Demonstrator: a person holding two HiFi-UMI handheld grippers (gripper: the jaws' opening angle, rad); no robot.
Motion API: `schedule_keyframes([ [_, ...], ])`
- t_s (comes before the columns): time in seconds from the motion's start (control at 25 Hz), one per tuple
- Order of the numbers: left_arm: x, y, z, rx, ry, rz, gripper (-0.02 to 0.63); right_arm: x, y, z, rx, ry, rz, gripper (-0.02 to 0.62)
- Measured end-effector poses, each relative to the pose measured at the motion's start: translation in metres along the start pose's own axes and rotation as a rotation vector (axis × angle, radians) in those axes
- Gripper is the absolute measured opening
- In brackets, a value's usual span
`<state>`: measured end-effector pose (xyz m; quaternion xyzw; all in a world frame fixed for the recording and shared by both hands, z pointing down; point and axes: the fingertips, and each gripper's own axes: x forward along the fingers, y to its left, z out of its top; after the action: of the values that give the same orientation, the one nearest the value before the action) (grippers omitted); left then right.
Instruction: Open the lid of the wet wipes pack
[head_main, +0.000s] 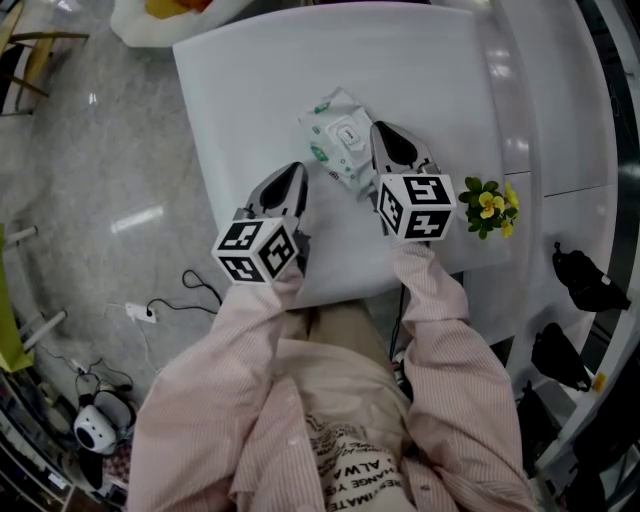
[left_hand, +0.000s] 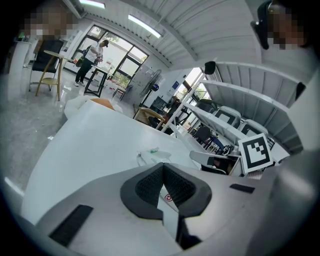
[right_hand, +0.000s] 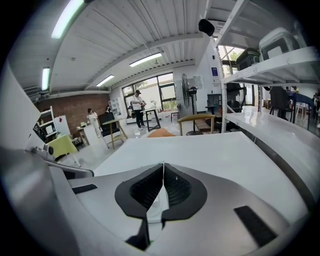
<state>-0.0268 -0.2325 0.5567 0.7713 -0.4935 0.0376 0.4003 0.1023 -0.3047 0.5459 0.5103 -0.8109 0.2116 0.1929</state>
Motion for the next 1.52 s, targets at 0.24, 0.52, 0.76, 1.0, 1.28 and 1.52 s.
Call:
schedule_keyframes([
  [0.24, 0.001, -0.002, -0.001, 0.004, 0.002, 0.001, 0.0, 0.003, -0.014, 0.001, 0.026, -0.002, -0.023, 0.002],
  [0.52, 0.004, -0.003, -0.003, 0.004, 0.005, 0.003, 0.0, 0.008, -0.031, -0.004, 0.041, 0.005, -0.058, 0.002],
  [0.76, 0.006, -0.003, -0.003, 0.004, 0.007, 0.006, 0.0, 0.013, -0.042, -0.008, 0.085, 0.0, -0.09, 0.002],
  [1.0, 0.006, -0.003, -0.002, 0.007, 0.007, 0.009, 0.0, 0.017, -0.049, -0.011, 0.112, 0.0, -0.101, 0.002],
  [1.28, 0.007, -0.006, 0.001, 0.028, 0.01, -0.002, 0.0, 0.016, -0.048, -0.01, 0.126, -0.01, -0.085, 0.002],
  [1.52, 0.001, -0.016, 0.01, 0.073, 0.001, -0.045, 0.0, 0.006, -0.035, 0.002, 0.115, -0.057, -0.039, 0.002],
])
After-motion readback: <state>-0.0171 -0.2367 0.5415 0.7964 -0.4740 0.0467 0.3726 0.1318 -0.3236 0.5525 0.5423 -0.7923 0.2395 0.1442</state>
